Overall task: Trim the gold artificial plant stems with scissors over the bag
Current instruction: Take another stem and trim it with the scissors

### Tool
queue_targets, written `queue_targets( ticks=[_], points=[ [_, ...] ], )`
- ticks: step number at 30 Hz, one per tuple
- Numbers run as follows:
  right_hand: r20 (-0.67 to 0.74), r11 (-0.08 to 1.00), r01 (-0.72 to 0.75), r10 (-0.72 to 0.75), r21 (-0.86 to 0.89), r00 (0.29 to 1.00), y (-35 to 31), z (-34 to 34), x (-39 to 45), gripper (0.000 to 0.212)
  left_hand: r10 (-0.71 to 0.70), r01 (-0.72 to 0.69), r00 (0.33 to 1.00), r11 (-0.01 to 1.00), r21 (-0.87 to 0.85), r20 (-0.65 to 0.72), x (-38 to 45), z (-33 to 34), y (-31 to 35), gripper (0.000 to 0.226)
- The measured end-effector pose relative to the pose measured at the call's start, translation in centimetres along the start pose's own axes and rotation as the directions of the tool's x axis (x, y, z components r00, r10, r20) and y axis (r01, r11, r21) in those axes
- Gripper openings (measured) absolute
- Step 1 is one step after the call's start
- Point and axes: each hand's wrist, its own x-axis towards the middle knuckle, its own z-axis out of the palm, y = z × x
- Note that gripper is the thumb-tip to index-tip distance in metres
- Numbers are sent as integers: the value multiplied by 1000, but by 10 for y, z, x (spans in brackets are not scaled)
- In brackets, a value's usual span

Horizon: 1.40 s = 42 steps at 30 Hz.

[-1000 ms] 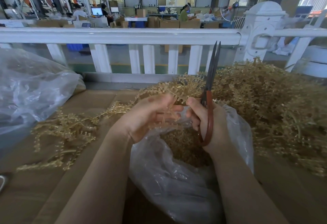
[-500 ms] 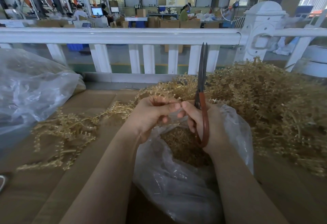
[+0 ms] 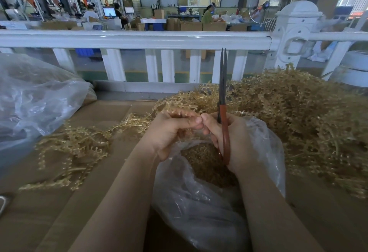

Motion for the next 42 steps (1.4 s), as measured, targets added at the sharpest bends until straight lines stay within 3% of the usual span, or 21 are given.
queue_targets(
  ticks=[9,15,19,23,30,37,42],
  points=[
    [-15,997,-9,8,-79,1000,1,-1,2,17,12,-18,989,999,-39,-148,2,2,-3,13],
    [-70,957,52,-74,-285,995,-1,1,-2,41,35,-55,978,994,-92,-206,0,-5,4,17],
    [-14,828,107,-137,-551,990,0,-3,-5,59,134,-137,966,991,2,-222,-2,-12,9,14],
    [48,659,171,-200,-732,979,5,-1,-4,51,246,-232,934,969,82,-260,-1,-13,9,20],
    [50,588,187,-241,-787,969,10,-1,-2,54,294,-276,916,956,102,-274,3,-10,4,23],
    [15,606,179,-265,-775,964,10,0,-4,56,283,-271,913,959,79,-293,4,-11,3,18],
    [28,623,222,-306,-750,952,7,1,-6,38,305,-296,916,952,74,-260,3,-11,3,12]
  ],
)
